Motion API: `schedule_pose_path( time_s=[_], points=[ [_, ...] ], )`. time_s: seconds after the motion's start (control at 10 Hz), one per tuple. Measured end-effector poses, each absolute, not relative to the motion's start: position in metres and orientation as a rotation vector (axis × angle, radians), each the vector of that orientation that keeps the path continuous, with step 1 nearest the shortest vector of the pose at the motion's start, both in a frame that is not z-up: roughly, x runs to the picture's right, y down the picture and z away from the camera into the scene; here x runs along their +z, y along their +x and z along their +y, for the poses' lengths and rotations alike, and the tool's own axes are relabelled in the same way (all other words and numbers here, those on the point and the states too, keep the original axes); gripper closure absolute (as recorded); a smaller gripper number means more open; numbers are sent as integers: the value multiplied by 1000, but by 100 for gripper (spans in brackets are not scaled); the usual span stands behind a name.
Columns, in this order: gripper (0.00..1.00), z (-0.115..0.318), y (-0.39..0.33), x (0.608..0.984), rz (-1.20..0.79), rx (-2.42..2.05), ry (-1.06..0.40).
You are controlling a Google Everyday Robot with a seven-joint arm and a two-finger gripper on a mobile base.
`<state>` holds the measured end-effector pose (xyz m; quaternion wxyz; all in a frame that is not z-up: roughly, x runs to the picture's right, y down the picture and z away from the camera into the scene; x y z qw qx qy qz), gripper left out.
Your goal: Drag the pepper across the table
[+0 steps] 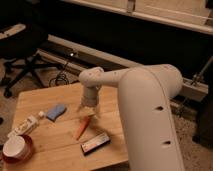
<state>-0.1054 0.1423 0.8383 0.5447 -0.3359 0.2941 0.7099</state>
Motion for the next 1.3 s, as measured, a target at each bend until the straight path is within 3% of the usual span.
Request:
schedule_pose_path(
  time_s=[1.3],
  points=[
    [20,178,-136,846,721,1639,-793]
  ],
)
